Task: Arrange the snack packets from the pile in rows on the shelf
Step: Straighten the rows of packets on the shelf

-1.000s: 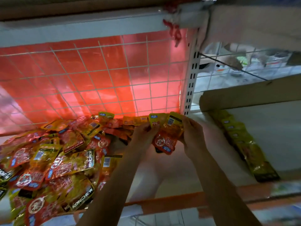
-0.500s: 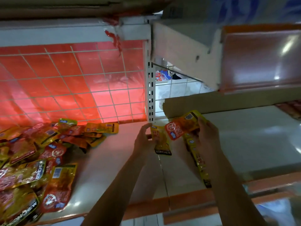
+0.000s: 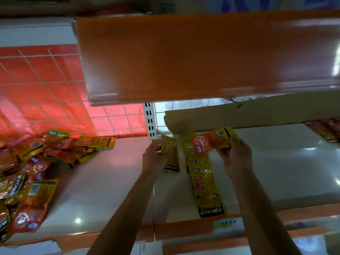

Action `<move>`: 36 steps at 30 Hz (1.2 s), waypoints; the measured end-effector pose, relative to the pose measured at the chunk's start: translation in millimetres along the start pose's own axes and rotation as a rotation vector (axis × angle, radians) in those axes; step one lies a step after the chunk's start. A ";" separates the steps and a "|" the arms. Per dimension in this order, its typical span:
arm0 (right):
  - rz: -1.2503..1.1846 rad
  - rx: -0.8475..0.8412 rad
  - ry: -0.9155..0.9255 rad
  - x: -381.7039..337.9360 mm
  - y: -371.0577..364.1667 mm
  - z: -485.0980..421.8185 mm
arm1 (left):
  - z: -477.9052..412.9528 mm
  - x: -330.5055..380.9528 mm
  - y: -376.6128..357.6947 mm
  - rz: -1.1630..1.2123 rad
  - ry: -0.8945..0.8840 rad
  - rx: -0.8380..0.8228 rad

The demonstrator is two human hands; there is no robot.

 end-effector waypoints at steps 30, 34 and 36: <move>0.066 -0.151 0.045 -8.2 31.1 13.1 | 17.1 54.2 -25.0 -0.293 -0.228 0.177; 0.058 -0.331 0.234 -12.2 26.3 35.2 | 47.8 72.7 -46.6 -0.082 -0.147 -0.113; 0.128 -0.398 0.364 -15.4 29.9 45.2 | 64.4 79.9 -58.4 0.220 0.005 -0.267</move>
Point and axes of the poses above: each hand's wrist, its own z-axis away from the middle knuckle, its own y-axis out of the back of the hand, x = y × z, the point moved 4 cm from there along -z, towards the middle knuckle, and after that the axes turned 5 degrees about -z, right-handed, at the moved point
